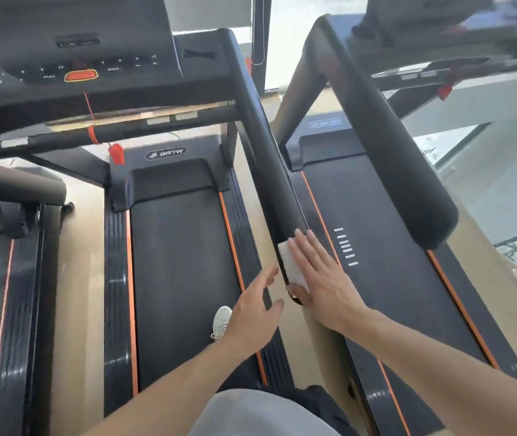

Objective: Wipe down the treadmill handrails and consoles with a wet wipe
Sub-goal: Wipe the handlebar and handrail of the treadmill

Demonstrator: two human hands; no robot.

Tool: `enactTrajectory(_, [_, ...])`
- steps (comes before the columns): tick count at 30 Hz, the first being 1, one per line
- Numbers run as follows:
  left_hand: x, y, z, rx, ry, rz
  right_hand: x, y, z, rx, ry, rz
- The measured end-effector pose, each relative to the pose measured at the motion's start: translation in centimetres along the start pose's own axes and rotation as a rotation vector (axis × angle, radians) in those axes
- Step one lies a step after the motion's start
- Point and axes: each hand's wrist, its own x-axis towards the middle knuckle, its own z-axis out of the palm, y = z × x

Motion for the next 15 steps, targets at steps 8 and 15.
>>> enactTrajectory(8, [-2.1, 1.7, 3.3, -0.065, 0.028, -0.047, -1.0, -3.1, 1.0, 0.78, 0.124, 0.725])
enactTrajectory(15, [2.2, 4.8, 3.0, -0.232, 0.136, -0.154, 0.2, -0.6, 0.5, 1.019, 0.0, 0.762])
